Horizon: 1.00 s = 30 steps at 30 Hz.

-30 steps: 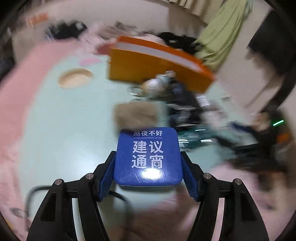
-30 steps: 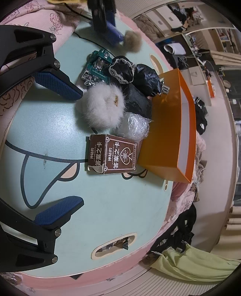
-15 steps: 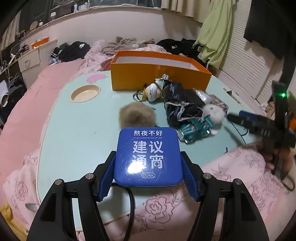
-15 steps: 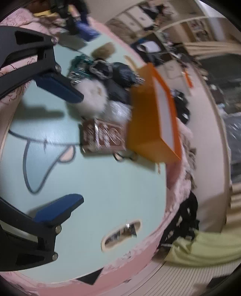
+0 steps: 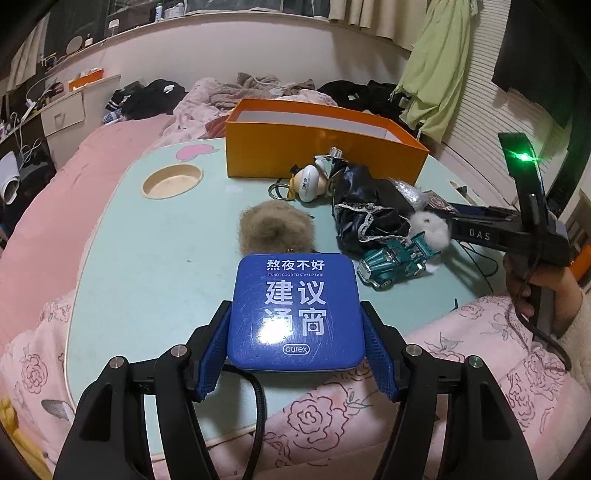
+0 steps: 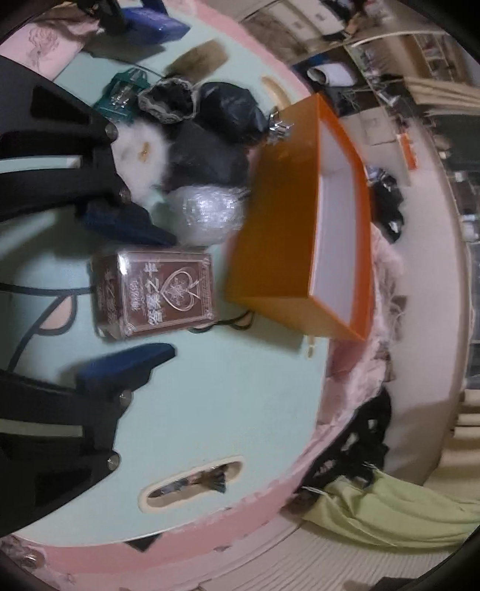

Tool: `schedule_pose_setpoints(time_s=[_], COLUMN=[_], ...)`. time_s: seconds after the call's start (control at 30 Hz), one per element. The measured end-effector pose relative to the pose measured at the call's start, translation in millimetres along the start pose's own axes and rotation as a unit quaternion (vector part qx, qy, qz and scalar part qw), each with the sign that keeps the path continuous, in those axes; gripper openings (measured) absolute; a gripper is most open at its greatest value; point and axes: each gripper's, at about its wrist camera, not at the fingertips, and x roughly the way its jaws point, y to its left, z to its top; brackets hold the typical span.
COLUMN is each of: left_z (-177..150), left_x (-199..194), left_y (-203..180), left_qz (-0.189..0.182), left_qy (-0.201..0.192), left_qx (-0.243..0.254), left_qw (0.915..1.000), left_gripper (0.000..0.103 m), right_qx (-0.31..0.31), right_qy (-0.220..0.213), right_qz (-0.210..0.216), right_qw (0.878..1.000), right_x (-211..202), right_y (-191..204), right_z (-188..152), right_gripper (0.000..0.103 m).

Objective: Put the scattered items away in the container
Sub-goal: 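Grasp and lift the blue tin with the left gripper while the right gripper approaches the brown card box, then lower the blue tin into the box with left while right drops the card box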

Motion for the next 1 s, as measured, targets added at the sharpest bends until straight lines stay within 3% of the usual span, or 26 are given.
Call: schedule_pose_setpoints(time_s=[0.23,0.4,0.57,0.77,0.8,0.83,0.87,0.9,1.0], left_z=[3,26,93,179,184,188,187,184,170], left_x=[-5,-17,-16,35,48,64,82,100,109], left_y=[4,7,6,4,6,8,13,18,9], left_qz=[0.003,0.007,0.006,0.017,0.016,0.018,0.03,0.041,0.072], left_qy=[-0.01,-0.033,-0.066,-0.051,-0.04,-0.023,0.004,0.034,0.027], left_qx=[-0.006,-0.009,-0.006,-0.003,-0.005,-0.011,-0.02,-0.03,0.011], left_qw=[0.9999,0.9994,0.9978,0.9985,0.999,0.9995,0.9993,0.9981,0.997], left_gripper=[0.066,0.066,0.066,0.066,0.067,0.069,0.071,0.071,0.077], right_qx=[0.054,0.038,0.021,0.018,0.017,0.015,0.01,-0.002,-0.039], right_qy=[-0.057,-0.094,-0.125,-0.114,-0.105,-0.089,-0.079,-0.064,-0.089], right_qz=[0.039,0.041,0.045,0.051,0.052,0.049,0.044,0.033,0.015], right_qw=[0.996,0.994,0.991,0.992,0.993,0.995,0.996,0.997,0.995], right_x=[-24,-45,-50,-13,-6,5,10,19,15], right_y=[-24,-20,-6,9,11,15,17,21,30], right_z=[-11,7,58,110,112,112,110,106,90], right_gripper=[0.039,0.039,0.039,0.04,0.046,0.061,0.067,0.07,0.069])
